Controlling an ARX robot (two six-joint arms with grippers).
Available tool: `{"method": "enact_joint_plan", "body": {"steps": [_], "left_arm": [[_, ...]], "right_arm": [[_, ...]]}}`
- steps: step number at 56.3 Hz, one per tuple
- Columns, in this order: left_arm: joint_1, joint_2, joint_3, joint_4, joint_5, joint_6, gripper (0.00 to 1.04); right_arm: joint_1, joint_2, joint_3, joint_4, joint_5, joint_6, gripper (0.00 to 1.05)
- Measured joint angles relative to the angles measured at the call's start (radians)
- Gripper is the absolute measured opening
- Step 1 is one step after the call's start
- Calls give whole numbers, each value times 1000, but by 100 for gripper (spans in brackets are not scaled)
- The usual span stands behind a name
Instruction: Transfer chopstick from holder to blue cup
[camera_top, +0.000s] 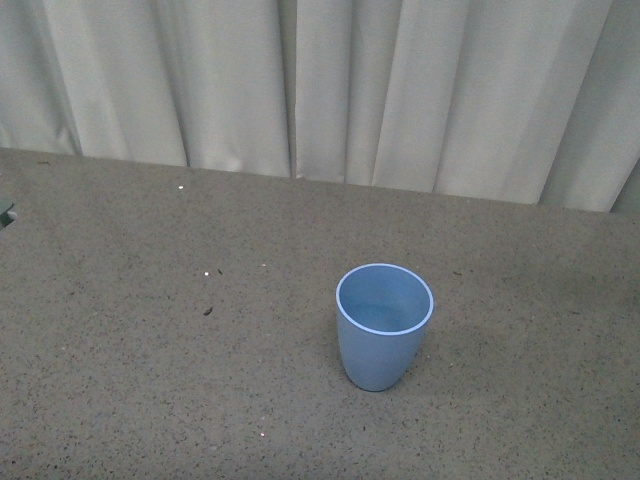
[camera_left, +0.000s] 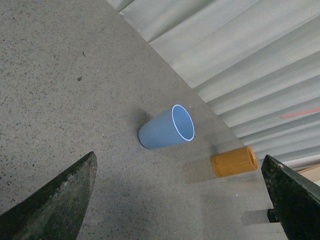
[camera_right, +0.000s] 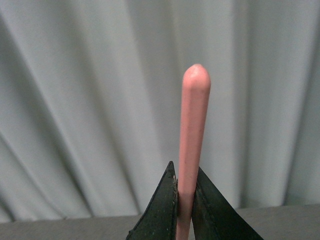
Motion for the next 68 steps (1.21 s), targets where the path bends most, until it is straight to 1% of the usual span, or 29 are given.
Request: {"method": "enact_joint_plan", "body": {"steps": [1, 3, 10, 16, 22, 32, 51, 68], "left_arm": [[0, 0, 0, 0, 0, 0, 98], [0, 0, 0, 0, 0, 0, 98], [0, 0, 0, 0, 0, 0, 98], [0, 0, 0, 0, 0, 0, 98], [0, 0, 0, 0, 0, 0, 98], [0, 0, 0, 0, 0, 0, 98], [0, 0, 0, 0, 0, 0, 98], [0, 0, 0, 0, 0, 0, 98]], "right_arm": [[16, 8, -5, 8, 7, 4, 3], [83, 49, -25, 44, 36, 20, 3], [222, 156, -61, 129, 95, 68, 3], [308, 226, -66, 179, 122, 114, 3], [362, 266, -68, 206, 135, 148, 3], [420, 318, -73, 238, 154, 179, 3], [502, 397, -73, 245, 174, 197, 3], [516, 440, -72, 253, 188, 196, 3]]}}
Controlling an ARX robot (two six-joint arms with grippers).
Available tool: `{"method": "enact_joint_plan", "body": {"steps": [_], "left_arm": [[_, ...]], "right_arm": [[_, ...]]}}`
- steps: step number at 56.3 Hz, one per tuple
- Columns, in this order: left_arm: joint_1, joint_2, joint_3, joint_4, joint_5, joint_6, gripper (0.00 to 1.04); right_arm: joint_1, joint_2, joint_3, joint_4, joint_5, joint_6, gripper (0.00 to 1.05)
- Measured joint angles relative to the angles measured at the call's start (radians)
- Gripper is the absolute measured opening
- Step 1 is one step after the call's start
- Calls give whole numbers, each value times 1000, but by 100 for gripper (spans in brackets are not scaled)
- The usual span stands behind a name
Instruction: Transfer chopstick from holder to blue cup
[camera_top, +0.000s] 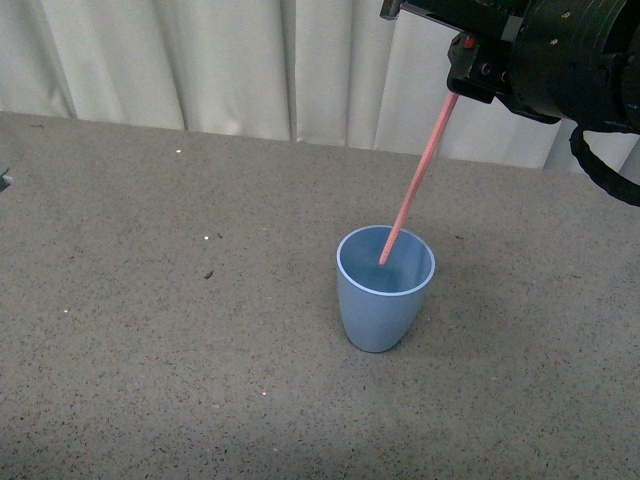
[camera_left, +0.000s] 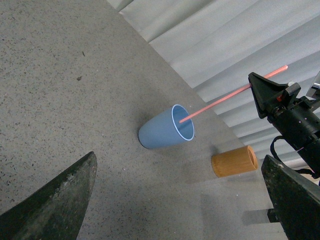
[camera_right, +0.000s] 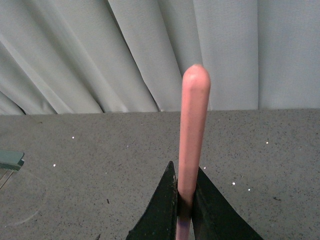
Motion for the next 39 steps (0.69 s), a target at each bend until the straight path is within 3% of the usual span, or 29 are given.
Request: {"method": "enact_joint_plan", "body": {"steps": [30, 39], "left_arm": [[0, 0, 0, 0, 0, 0, 98], [0, 0, 0, 0, 0, 0, 98]], "right_arm": [[2, 25, 0, 8, 0, -8, 3], [6, 25, 0, 17, -6, -18, 31]]}}
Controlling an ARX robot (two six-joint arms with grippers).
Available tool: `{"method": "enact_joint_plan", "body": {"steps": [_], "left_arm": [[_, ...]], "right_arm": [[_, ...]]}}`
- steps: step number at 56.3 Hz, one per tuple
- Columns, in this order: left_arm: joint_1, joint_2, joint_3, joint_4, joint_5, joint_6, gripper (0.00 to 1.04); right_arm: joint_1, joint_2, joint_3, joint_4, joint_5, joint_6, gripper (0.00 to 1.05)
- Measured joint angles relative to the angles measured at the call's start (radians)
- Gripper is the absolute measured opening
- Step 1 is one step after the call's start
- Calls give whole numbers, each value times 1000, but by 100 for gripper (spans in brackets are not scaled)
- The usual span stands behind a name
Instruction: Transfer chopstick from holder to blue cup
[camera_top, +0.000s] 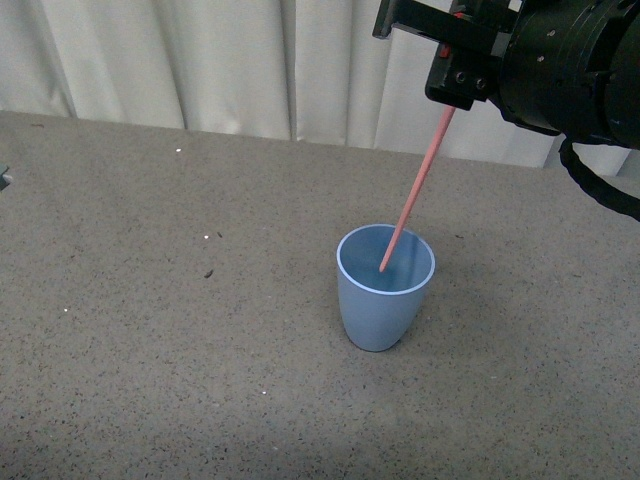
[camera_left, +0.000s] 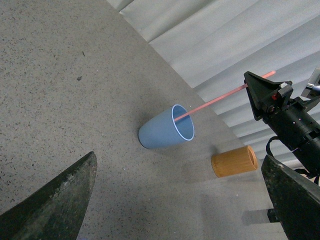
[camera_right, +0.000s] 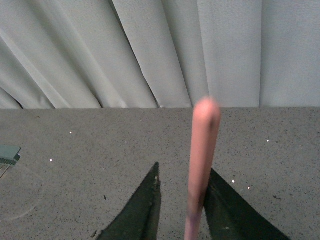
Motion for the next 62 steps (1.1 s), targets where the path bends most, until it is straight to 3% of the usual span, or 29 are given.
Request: {"method": "enact_joint_plan", "body": {"steps": [12, 21, 24, 26, 28, 34, 37, 41, 45, 47, 51, 62], "left_arm": [[0, 0, 0, 0, 0, 0, 98], [0, 0, 0, 0, 0, 0, 98], [0, 0, 0, 0, 0, 0, 98], [0, 0, 0, 0, 1, 0, 98], [0, 0, 0, 0, 0, 0, 98], [0, 0, 0, 0, -1, 0, 98], [0, 0, 0, 0, 0, 0, 98], [0, 0, 0, 0, 0, 0, 98], [0, 0, 0, 0, 0, 0, 98], [0, 0, 0, 0, -1, 0, 98], [0, 0, 0, 0, -1, 0, 98], [0, 1, 0, 0, 0, 0, 98]], "right_arm": [[-10, -8, -1, -19, 28, -6, 72], [-64, -88, -34, -32, 54, -36, 97], [-95, -156, -92, 19, 78, -79, 92], [-125, -200, -161, 137, 117, -161, 84], [-167, -274, -247, 193, 92, -239, 75], [-268, -486, -431, 148, 5, -319, 57], [-327, -637, -530, 70, -51, -339, 46], [-426, -931, -653, -146, -151, -354, 28], [-452, -1374, -726, -535, -161, -360, 8], [-453, -1551, -749, -653, -168, -365, 0], [-454, -1690, -753, -702, -167, -367, 1], [-454, -1704, -753, -707, -167, -367, 1]]}}
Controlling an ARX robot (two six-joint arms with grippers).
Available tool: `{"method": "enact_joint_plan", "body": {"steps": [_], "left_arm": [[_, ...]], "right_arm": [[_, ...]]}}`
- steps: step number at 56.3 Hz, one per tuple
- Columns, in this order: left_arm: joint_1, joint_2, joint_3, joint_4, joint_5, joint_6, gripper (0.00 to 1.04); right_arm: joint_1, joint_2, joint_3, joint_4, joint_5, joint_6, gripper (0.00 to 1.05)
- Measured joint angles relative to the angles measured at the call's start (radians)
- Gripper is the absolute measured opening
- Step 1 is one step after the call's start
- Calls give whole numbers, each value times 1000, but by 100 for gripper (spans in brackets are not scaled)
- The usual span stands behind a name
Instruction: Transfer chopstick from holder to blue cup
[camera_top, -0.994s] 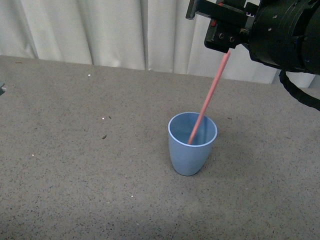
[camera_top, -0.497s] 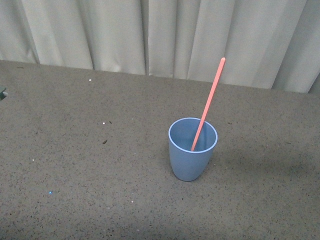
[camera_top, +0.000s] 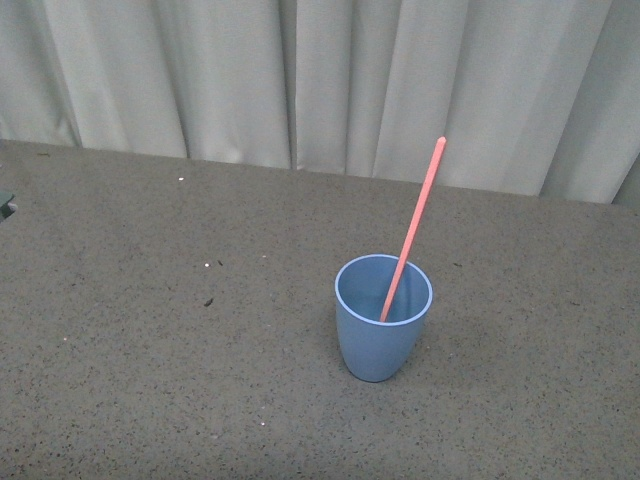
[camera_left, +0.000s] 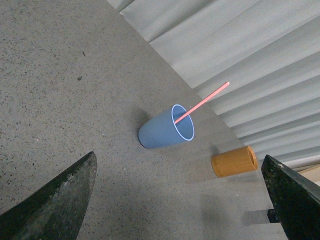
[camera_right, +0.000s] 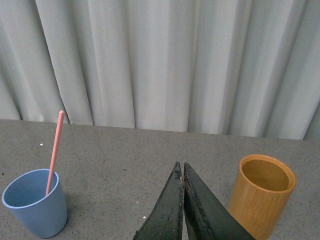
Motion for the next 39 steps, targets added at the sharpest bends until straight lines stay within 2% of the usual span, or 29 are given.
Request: {"method": "enact_joint_plan", "body": {"steps": [6, 8, 14, 24, 35, 39], "left_arm": [[0, 0, 0, 0, 0, 0, 98], [0, 0, 0, 0, 0, 0, 98], [0, 0, 0, 0, 0, 0, 98], [0, 0, 0, 0, 0, 0, 98], [0, 0, 0, 0, 0, 0, 98], [0, 0, 0, 0, 0, 0, 98]], "right_arm": [[0, 0, 0, 0, 0, 0, 1], [0, 0, 0, 0, 0, -1, 5], [0, 0, 0, 0, 0, -1, 30], [0, 0, 0, 0, 0, -1, 58], [0, 0, 0, 0, 0, -1, 96], [0, 0, 0, 0, 0, 0, 95]]}}
